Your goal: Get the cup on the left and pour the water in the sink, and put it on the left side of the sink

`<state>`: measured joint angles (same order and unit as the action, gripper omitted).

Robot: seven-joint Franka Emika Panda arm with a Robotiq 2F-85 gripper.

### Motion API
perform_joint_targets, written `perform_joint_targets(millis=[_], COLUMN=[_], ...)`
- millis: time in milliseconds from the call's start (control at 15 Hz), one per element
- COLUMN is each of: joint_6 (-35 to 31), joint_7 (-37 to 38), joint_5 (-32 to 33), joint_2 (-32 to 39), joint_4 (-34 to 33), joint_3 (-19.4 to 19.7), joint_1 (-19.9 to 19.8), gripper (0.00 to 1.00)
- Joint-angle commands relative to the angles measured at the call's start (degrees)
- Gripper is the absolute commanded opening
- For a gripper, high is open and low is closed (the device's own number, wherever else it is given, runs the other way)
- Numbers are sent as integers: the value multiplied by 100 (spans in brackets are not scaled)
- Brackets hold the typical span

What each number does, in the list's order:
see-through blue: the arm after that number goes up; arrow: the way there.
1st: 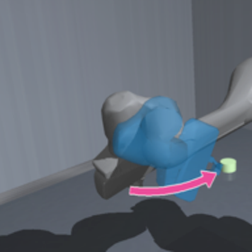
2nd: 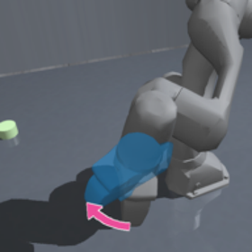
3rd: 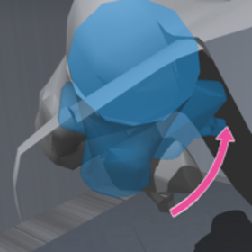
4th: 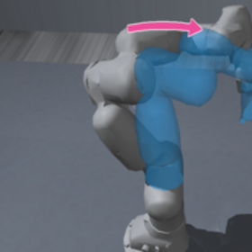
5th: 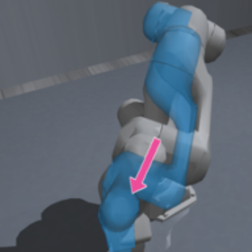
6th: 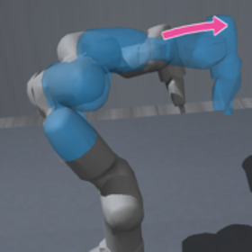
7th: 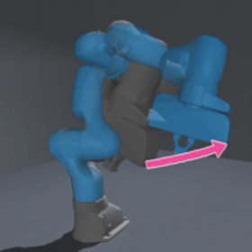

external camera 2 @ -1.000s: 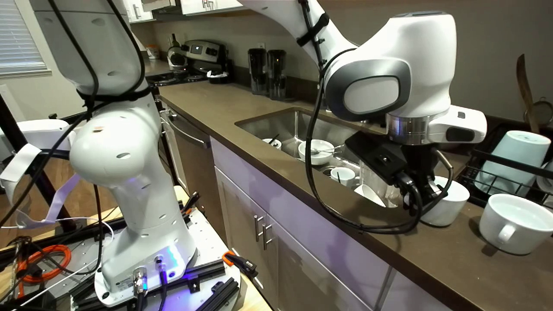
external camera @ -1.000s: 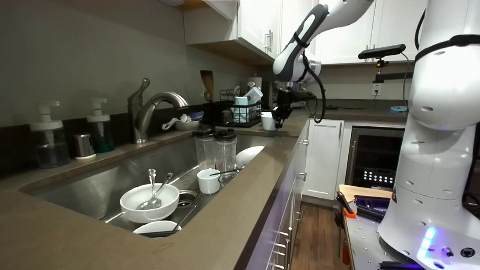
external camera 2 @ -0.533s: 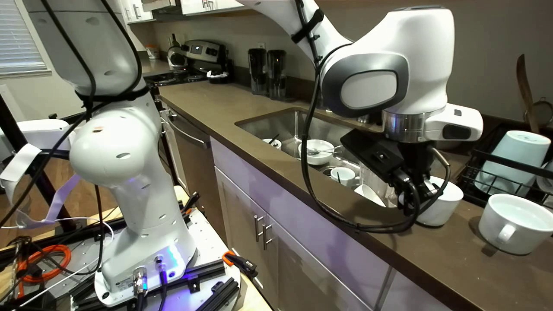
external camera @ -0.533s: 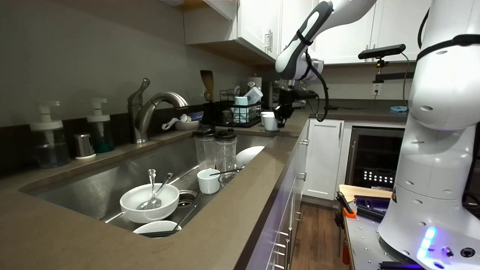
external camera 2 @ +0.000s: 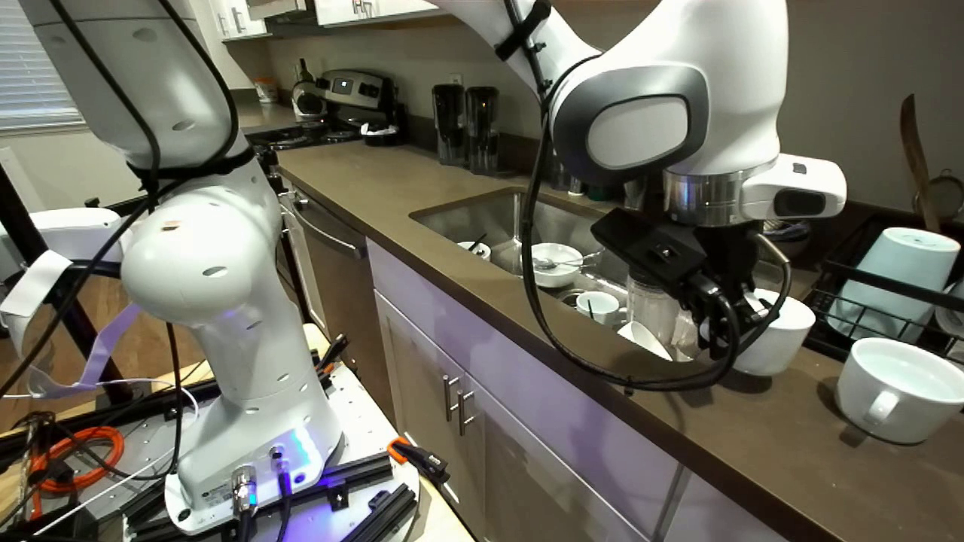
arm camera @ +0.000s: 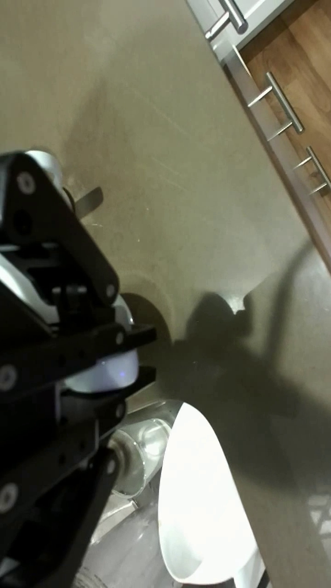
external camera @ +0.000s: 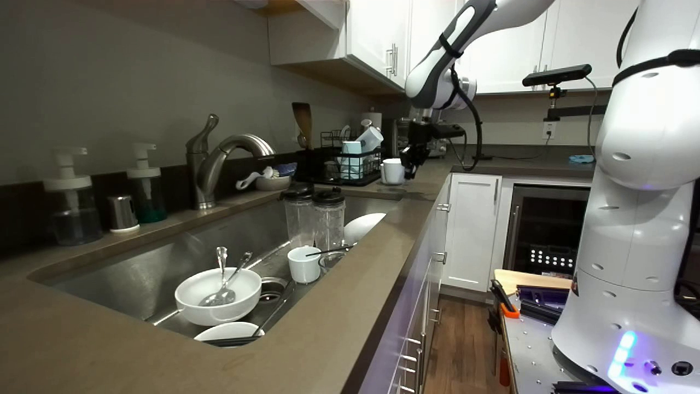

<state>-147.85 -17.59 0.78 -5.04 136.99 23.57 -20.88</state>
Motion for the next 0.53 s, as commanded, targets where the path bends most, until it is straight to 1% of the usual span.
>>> perform_joint_targets(millis=[0, 467], joint_6=[134, 374], joint_7=[97, 99], joint_5=[195, 227], joint_2=[-415, -604], joint_4=[80, 202], joint_3=[-35, -155], joint_1=[-55, 39], gripper=[8, 8])
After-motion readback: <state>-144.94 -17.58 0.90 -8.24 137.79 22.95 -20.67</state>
